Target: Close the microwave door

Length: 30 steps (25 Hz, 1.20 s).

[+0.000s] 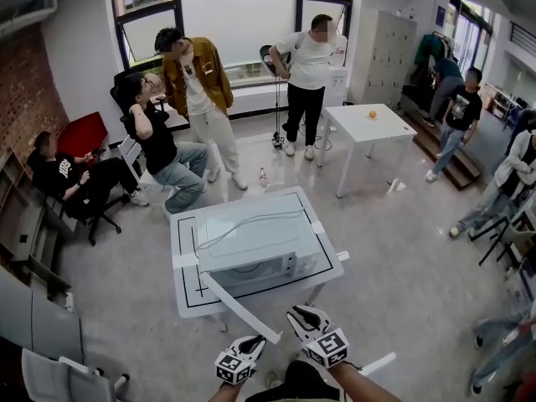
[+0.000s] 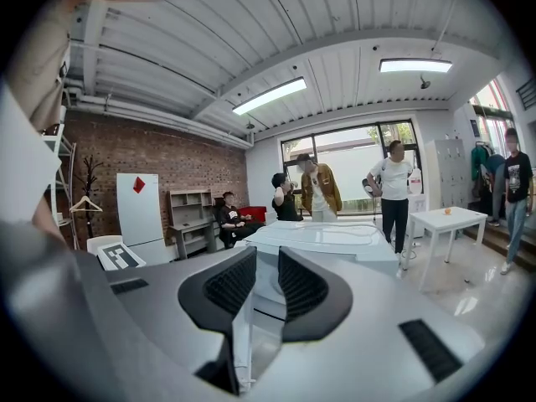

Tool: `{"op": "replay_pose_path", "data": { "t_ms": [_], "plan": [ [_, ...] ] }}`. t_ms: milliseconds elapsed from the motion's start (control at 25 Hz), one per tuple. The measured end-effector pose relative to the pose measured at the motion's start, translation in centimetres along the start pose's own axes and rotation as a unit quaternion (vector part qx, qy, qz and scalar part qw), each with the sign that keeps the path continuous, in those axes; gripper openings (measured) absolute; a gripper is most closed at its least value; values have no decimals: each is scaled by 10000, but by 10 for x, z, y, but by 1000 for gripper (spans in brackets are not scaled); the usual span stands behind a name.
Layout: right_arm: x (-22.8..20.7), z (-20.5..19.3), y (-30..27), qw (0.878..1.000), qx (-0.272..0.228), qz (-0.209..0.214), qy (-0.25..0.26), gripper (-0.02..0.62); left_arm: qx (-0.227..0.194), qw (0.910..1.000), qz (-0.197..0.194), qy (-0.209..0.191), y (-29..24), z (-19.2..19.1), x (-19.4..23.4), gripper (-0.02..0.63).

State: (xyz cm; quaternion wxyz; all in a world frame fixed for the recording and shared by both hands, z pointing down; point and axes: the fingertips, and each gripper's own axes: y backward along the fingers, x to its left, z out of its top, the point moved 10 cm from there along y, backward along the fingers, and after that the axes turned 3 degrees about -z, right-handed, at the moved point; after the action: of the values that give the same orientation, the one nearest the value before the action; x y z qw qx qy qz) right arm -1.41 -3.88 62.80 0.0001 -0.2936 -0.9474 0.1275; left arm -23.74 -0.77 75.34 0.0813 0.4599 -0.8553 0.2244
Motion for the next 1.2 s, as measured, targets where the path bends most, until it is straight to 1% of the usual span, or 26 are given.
{"op": "replay_pose_path", "data": {
  "t_ms": [200,440,720,960,1200],
  "plan": [
    [-12,1,3,10000,2,-52,7,69,17,10000,4,-52,-15,7,-1,40],
    [-24,8,-1,10000,-76,2,-5,69,42,9999,32,-86,-35,15,3,40],
    [-47,12,-4,10000,-46,59,-27,69,24,9999,144,-84,-61,31,5,40],
    [-61,12,-12,10000,22,82,-20,69,37,9997,233,-44,-77,38,14,40],
    [-79,21,-14,9999,69,134,-21,69,75,9995,317,-37,-94,51,20,40]
  ]
}}
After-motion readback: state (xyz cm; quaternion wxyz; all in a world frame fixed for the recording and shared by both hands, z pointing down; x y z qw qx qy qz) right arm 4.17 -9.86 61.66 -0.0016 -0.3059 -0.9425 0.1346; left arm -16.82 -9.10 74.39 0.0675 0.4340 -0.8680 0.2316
